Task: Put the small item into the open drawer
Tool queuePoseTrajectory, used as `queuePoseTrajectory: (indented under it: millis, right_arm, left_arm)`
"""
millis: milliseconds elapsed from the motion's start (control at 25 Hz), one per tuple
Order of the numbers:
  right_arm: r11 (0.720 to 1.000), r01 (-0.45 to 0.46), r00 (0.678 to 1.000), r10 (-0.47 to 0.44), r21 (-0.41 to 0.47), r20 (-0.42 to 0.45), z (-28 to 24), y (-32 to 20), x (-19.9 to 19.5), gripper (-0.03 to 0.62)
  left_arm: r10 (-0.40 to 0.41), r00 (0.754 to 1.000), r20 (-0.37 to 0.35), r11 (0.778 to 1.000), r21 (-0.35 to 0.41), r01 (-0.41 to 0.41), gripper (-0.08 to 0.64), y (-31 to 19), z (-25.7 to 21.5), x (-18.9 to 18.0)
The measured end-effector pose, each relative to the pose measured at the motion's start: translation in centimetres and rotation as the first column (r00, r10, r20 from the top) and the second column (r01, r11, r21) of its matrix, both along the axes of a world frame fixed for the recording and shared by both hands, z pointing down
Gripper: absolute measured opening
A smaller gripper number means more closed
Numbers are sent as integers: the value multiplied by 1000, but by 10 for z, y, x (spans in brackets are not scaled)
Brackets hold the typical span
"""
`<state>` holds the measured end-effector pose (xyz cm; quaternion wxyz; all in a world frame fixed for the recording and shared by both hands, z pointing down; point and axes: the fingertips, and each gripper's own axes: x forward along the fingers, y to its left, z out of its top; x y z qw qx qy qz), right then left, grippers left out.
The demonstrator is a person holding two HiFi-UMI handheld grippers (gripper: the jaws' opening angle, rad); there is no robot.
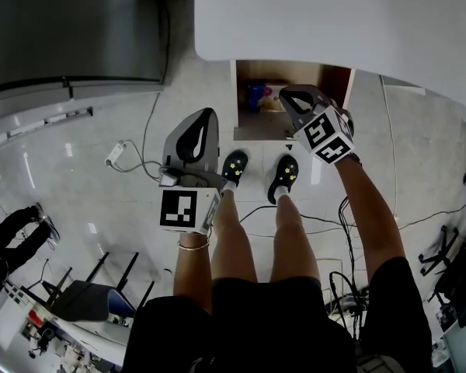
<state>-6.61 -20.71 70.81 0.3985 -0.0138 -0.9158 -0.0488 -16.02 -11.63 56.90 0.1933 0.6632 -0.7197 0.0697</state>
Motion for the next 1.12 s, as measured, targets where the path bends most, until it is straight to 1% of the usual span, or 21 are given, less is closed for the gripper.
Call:
queuePoseTrajectory:
  millis: [80,200,320,480,600,760,920,1120]
  right_arm:
    - [1000,-31,999,31,-3,32,-12,-1,1,12]
    - [994,-102,991,105,-35,79,-29,-1,4,12]
    - [987,-153,975,160,-55,157,-55,-1,5,12]
    - [979,-189,948,201,-75,248,-95,1,7,12]
    - [967,-228,922,252,-114,293,-121,2,10,12]
    - [948,-275,891,313,-158,330,-154,4,20,12]
    - [930,-316,849,365,-185,382,-188,5,28,12]
    - [905,-358,802,425,-230,421,-221,9,41,12]
  left_arm:
    - [4,1000,3,1000,4,-5,-3,0,-5,1]
    - [2,1000,11,1000,29,-3,-3,-1,-14,1]
    - [2,1000,15,1000,29,-2,-3,0,-23,2]
    - [7,1000,18,999,37,-8,-3,2,-37,6]
    - [18,1000,25,999,40,-19,-3,3,-47,7]
    - [18,1000,14,998,58,-18,-3,4,-66,10]
    - [35,999,20,998,57,-36,-3,6,-82,14]
    - [50,999,4,996,70,-50,-3,9,-105,22]
